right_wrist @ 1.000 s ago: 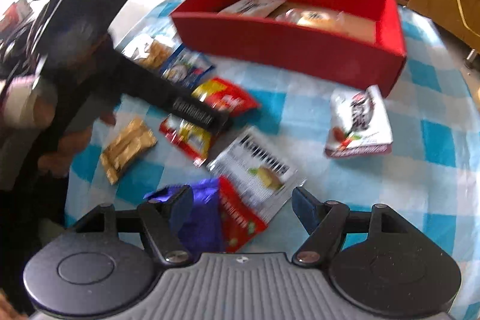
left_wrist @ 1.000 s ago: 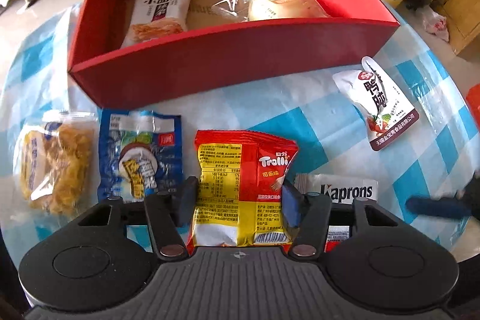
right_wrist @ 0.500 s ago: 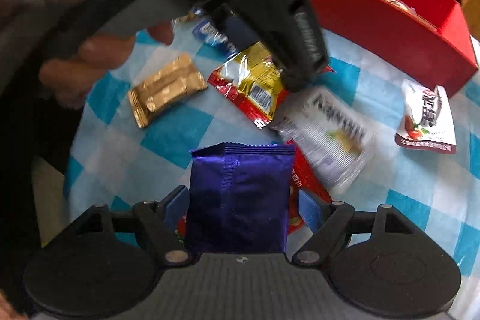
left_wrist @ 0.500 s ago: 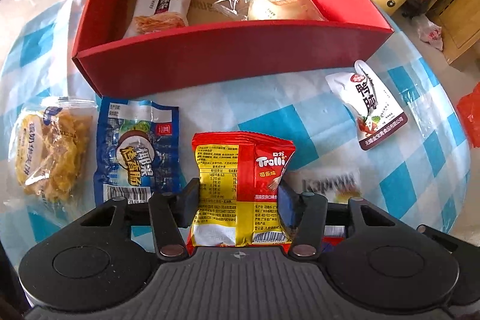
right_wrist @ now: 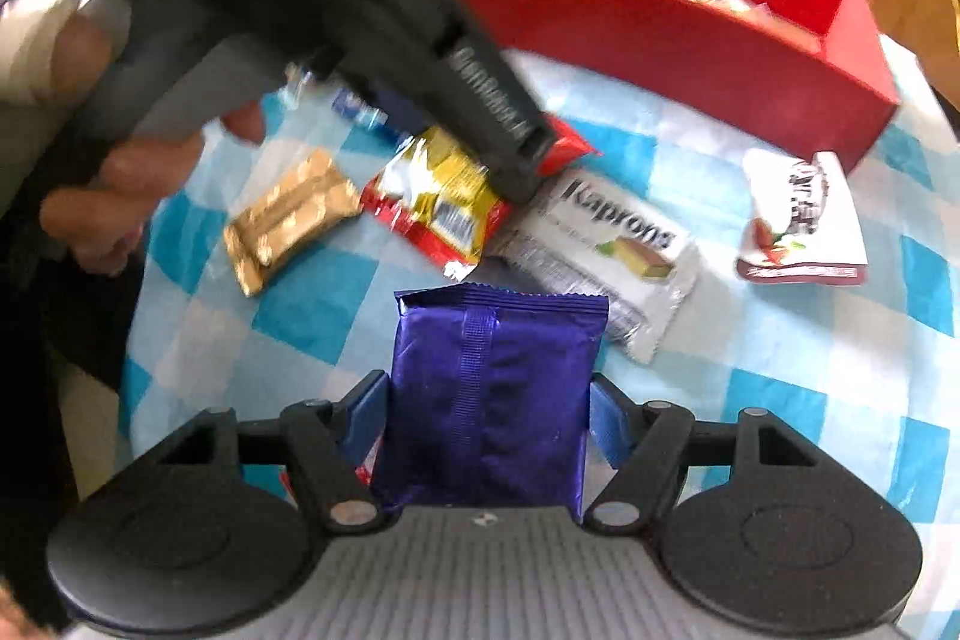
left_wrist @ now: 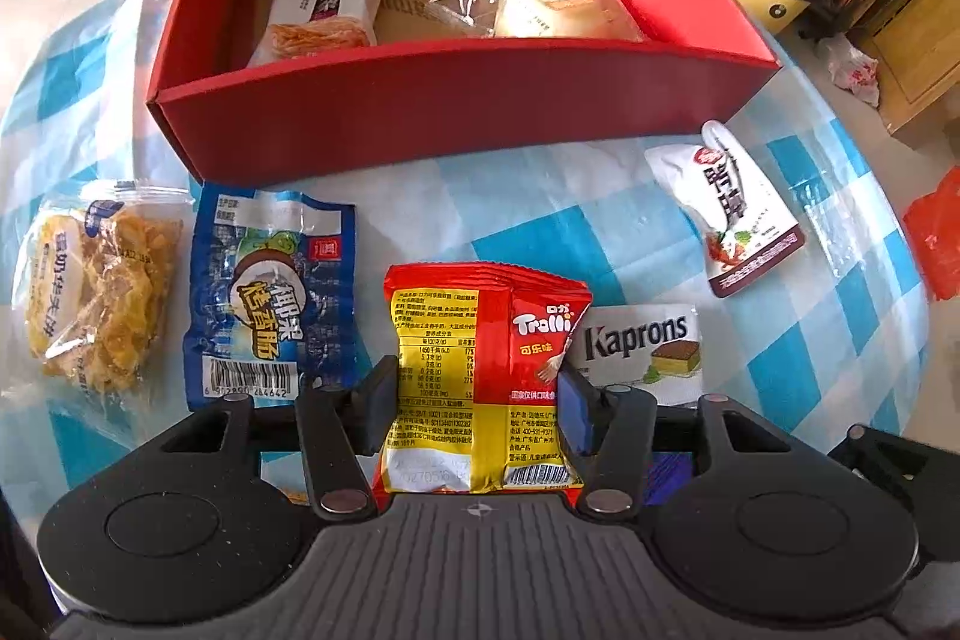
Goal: Organize snacks
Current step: 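Lift the Trolli bag and purple foil bag and carry both over the red box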
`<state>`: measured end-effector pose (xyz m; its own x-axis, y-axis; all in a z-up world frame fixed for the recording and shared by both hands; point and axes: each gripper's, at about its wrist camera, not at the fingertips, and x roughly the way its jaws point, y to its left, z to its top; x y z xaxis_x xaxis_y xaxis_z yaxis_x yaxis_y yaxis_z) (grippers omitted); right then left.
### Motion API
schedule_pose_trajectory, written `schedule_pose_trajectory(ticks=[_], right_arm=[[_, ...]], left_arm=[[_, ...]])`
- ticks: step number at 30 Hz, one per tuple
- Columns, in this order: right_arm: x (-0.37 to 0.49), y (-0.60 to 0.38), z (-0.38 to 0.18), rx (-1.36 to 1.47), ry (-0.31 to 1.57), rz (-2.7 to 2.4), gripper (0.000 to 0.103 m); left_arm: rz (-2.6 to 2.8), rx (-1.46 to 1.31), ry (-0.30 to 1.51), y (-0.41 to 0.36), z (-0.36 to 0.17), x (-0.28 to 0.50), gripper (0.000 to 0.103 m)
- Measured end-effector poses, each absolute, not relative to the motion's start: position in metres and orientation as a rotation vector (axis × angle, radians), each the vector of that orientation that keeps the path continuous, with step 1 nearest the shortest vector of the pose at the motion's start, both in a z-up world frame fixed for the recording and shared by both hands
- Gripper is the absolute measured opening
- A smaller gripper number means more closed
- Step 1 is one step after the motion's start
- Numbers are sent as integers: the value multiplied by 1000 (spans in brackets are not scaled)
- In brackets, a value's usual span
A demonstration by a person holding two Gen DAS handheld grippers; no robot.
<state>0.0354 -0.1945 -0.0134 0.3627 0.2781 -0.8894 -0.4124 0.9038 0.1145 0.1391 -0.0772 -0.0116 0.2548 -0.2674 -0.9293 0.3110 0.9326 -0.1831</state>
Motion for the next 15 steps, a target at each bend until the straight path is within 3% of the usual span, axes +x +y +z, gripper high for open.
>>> schedule_pose_trajectory(ticks=[15], right_arm=[[57, -243, 27, 26, 969, 279, 64]], left_arm=[[-387, -13, 1196, -70, 10, 140, 60]])
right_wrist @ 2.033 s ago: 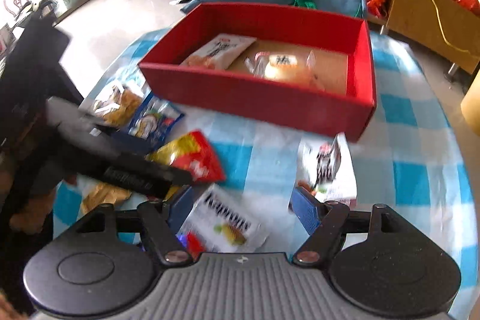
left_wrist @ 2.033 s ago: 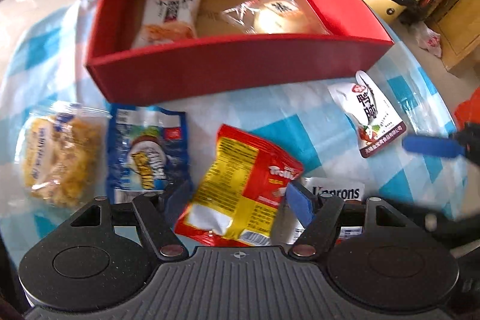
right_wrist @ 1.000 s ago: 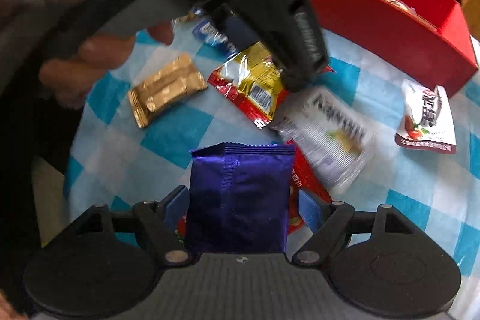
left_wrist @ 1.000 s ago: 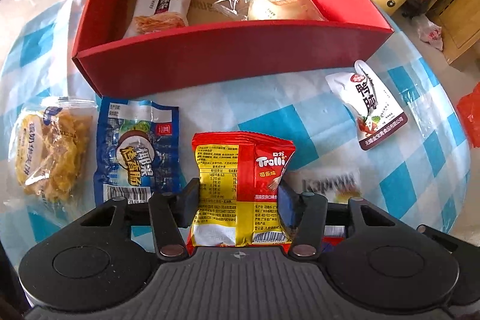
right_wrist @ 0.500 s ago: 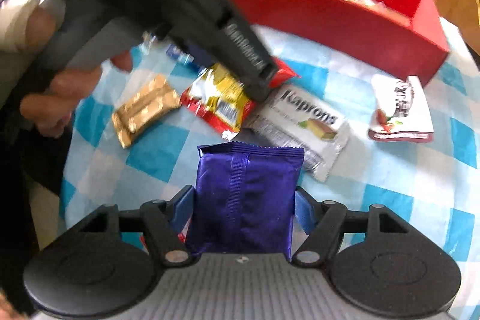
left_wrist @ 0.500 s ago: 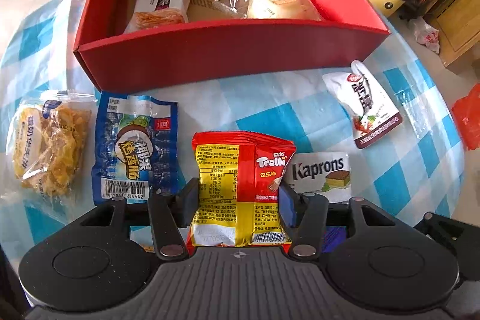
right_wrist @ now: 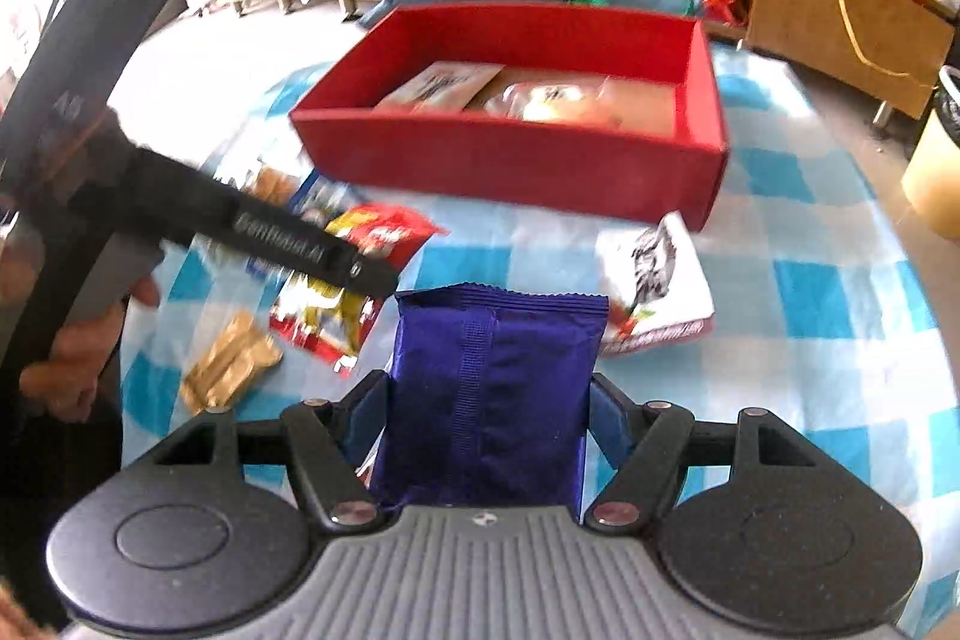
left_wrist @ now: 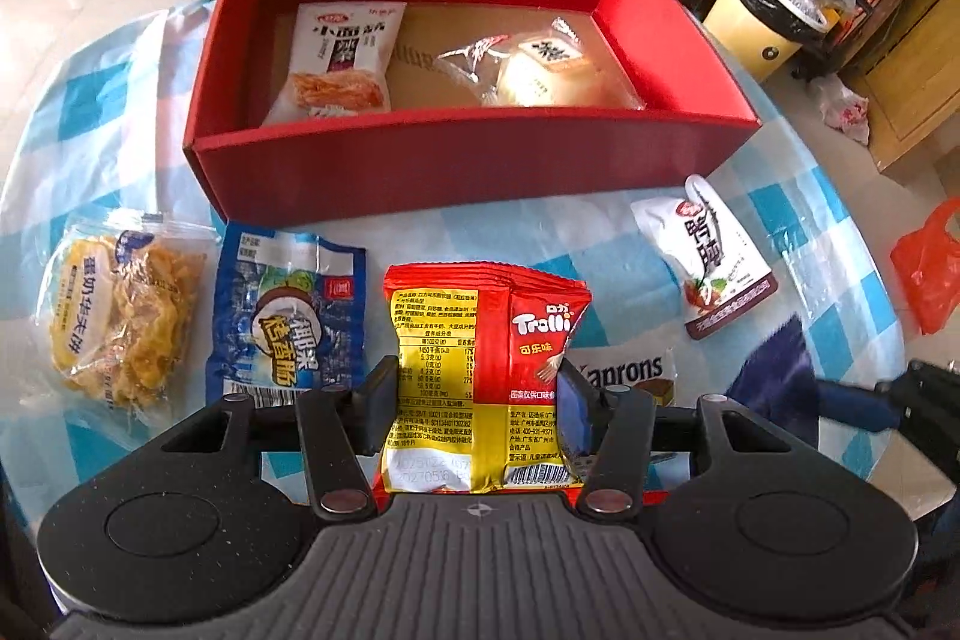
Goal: Organize snacks
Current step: 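Lift the Trolli bag and purple foil bag and carry both over the red box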
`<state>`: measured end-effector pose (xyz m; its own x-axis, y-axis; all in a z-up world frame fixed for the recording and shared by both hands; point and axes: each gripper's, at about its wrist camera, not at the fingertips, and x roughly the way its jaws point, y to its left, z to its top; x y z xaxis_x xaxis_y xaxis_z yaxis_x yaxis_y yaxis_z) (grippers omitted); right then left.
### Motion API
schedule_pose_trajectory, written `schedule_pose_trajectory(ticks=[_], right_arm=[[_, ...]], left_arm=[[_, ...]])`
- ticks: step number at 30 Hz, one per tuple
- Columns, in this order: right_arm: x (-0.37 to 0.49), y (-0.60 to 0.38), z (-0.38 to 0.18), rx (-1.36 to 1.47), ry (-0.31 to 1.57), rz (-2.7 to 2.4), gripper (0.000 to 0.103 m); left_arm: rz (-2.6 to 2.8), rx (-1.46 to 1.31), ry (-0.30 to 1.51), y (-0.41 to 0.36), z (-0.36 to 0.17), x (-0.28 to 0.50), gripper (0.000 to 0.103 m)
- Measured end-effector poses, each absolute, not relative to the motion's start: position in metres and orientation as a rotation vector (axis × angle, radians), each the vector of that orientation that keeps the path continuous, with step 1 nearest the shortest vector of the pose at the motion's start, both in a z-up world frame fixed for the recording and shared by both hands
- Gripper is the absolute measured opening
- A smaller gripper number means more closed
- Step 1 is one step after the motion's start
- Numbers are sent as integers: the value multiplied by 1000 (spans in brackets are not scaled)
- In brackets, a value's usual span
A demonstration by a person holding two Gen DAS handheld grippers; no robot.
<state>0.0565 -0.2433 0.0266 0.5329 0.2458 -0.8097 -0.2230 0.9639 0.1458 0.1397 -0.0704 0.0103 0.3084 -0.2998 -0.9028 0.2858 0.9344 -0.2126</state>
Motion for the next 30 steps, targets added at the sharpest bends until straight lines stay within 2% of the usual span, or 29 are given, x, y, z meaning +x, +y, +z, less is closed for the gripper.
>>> schedule_pose_trajectory(ticks=[30], right_arm=[[151, -263, 69, -7, 792, 171, 64]], left_arm=[[-312, 42, 980, -99, 64, 176, 61]])
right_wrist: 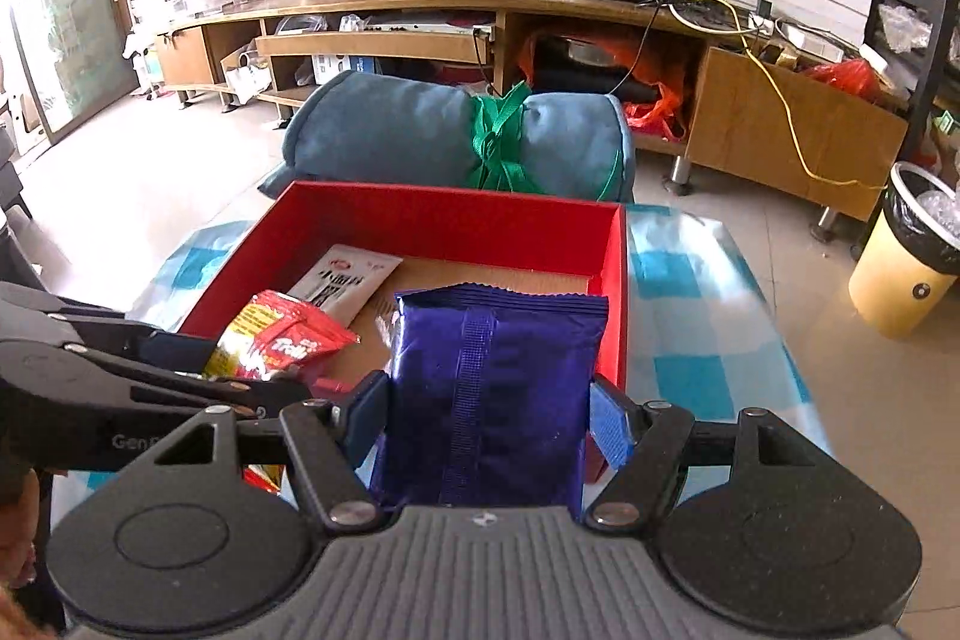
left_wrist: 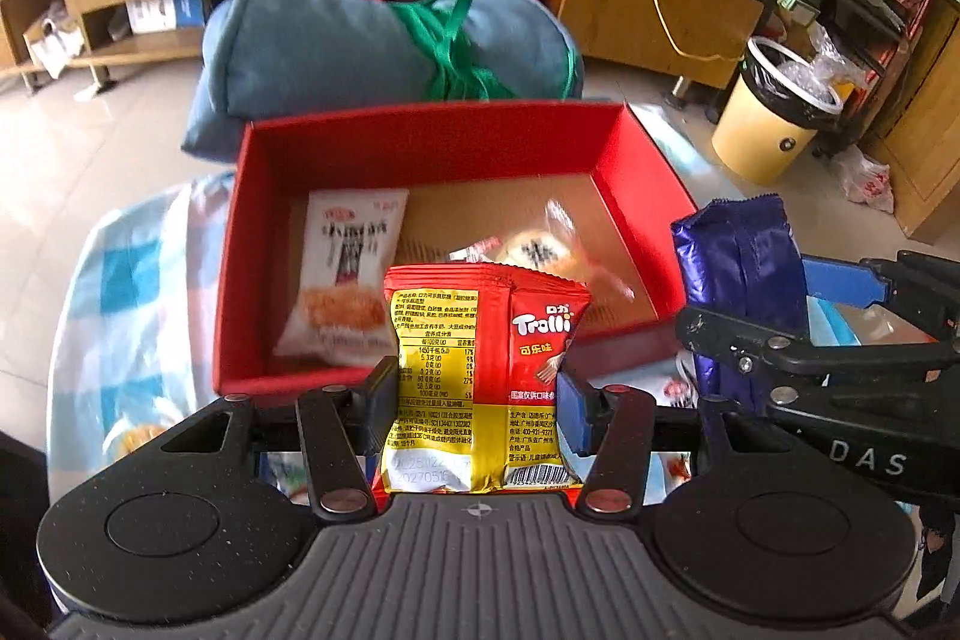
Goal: Organize snacks
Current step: 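Lift the Trolli bag and purple foil bag and carry both over the red box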
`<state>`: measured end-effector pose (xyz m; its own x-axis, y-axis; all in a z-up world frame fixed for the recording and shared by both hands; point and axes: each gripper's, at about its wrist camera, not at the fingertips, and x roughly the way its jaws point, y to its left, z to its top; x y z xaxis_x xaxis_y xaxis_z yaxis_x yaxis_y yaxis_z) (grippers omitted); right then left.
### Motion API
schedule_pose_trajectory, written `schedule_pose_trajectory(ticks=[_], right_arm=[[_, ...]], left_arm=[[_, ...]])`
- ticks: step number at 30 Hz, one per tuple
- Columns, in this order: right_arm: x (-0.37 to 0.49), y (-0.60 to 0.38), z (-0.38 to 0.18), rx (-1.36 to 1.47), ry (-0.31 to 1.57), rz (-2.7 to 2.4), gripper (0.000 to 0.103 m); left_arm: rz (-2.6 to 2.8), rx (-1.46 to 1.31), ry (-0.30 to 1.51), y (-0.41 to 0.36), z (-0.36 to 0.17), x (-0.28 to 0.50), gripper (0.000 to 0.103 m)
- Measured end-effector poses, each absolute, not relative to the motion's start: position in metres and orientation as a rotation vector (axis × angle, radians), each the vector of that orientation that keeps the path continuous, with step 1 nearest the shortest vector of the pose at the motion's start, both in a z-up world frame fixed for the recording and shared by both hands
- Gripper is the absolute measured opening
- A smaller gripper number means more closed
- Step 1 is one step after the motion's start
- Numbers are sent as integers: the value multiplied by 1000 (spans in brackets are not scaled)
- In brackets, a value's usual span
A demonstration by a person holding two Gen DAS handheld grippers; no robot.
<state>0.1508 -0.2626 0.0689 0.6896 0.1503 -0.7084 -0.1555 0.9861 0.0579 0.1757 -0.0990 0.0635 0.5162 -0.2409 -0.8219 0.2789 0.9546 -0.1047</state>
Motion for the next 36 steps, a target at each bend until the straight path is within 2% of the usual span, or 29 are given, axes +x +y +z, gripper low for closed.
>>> schedule_pose_trajectory(ticks=[19, 36], right_arm=[[215, -260, 64, -80, 763, 160, 64], [264, -255, 16, -117, 891, 148, 64]], left_arm=[[-218, 139, 898, -115, 65, 218, 61], [-180, 140, 1074, -117, 17, 265, 61]])
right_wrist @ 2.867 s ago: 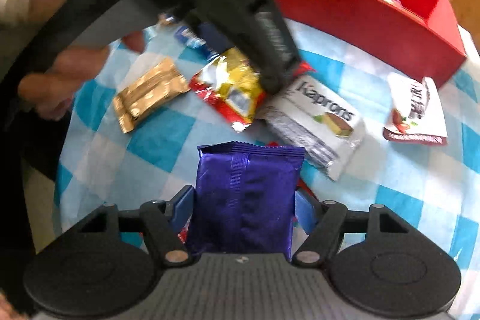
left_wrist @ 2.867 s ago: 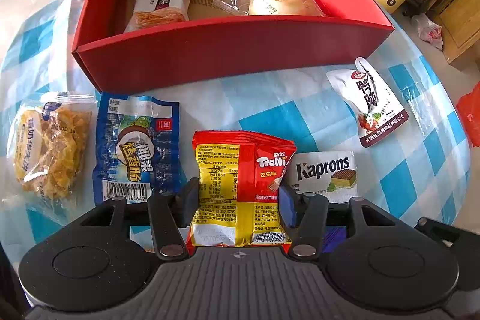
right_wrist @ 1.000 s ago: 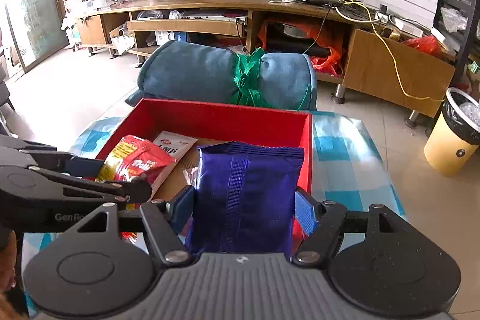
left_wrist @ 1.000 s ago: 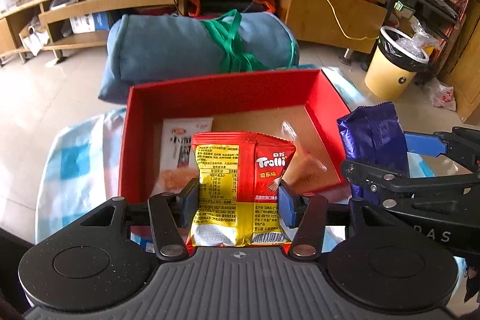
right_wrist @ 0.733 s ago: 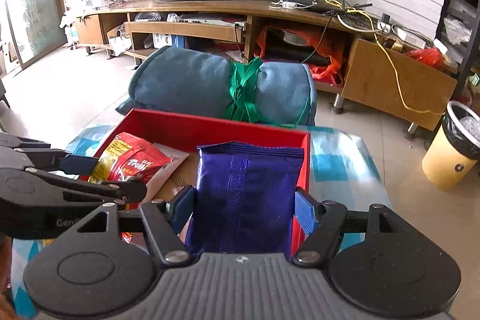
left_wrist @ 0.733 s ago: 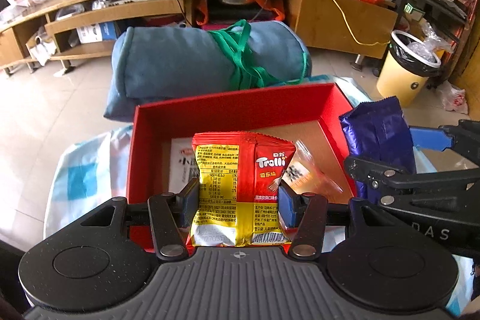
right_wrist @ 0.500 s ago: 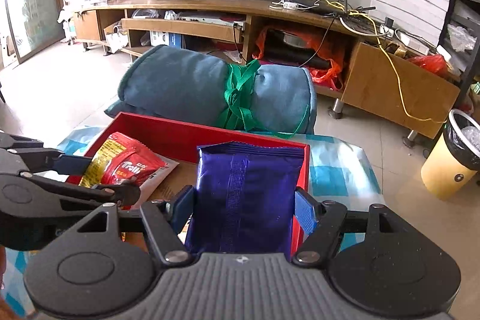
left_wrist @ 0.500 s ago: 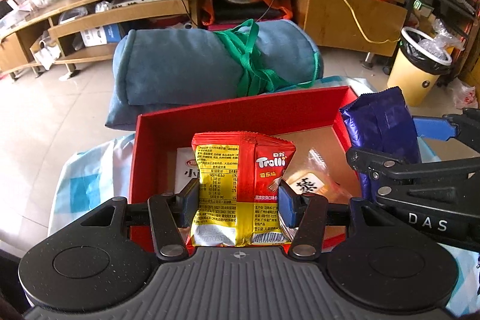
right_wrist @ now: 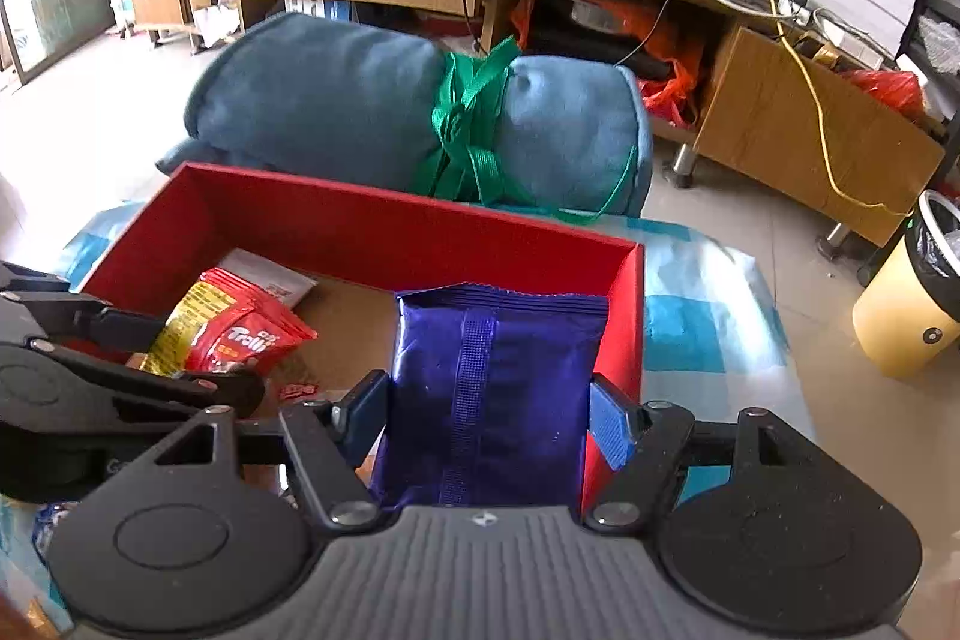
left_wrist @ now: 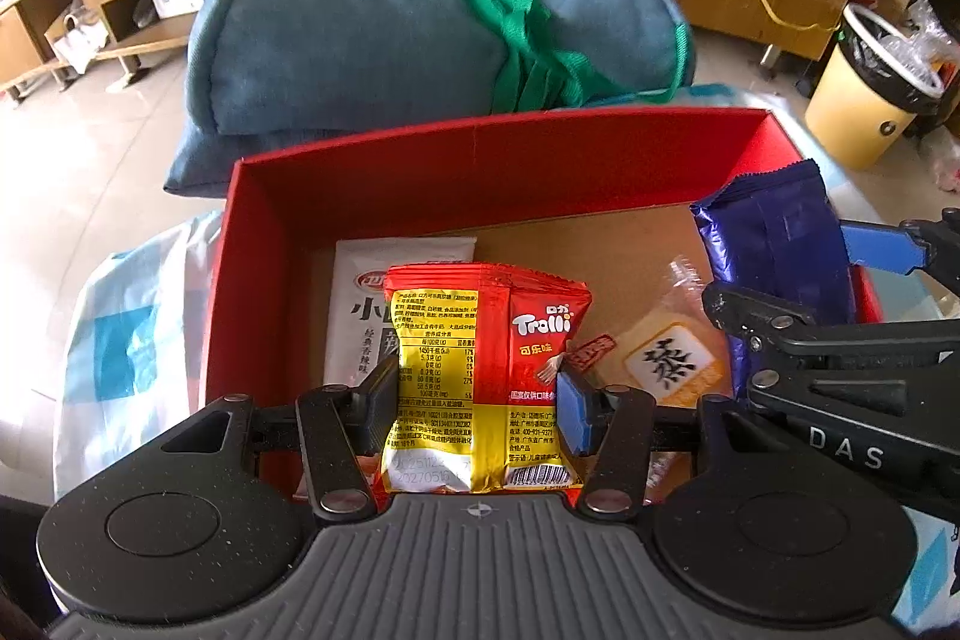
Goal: Organize snacks
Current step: 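Lower both bags into the red box and open both grippers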
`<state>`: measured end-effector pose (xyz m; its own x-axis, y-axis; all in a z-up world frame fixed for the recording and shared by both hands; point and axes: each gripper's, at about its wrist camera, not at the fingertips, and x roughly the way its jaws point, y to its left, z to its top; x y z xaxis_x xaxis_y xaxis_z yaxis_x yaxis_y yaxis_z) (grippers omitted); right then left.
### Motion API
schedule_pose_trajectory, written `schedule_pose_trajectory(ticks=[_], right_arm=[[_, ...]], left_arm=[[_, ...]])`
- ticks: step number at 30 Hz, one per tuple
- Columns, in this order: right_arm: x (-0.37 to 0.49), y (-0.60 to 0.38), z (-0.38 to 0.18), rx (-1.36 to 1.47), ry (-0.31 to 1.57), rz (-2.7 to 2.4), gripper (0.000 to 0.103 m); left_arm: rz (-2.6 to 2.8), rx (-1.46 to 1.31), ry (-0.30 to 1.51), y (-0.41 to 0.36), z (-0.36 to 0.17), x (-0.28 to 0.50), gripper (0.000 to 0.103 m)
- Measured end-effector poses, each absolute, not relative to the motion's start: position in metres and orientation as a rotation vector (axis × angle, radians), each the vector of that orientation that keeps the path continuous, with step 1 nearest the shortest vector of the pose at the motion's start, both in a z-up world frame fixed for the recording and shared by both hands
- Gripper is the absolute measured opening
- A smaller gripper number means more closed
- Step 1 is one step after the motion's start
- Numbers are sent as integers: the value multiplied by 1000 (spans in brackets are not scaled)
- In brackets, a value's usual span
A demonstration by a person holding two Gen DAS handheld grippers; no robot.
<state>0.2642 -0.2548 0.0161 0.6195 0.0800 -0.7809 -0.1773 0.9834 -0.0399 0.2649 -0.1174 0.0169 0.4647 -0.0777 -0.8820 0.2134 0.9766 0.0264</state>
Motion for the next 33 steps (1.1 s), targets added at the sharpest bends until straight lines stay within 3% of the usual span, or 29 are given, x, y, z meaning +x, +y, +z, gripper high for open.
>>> schedule_pose_trajectory(ticks=[14, 33], right_arm=[[276, -252, -2, -143, 896, 135, 65], [262, -257, 27, -148, 807, 116, 70]], left_arm=[[-142, 173, 1100, -121, 2, 277, 61], [-140, 212, 981, -119, 32, 258, 77]])
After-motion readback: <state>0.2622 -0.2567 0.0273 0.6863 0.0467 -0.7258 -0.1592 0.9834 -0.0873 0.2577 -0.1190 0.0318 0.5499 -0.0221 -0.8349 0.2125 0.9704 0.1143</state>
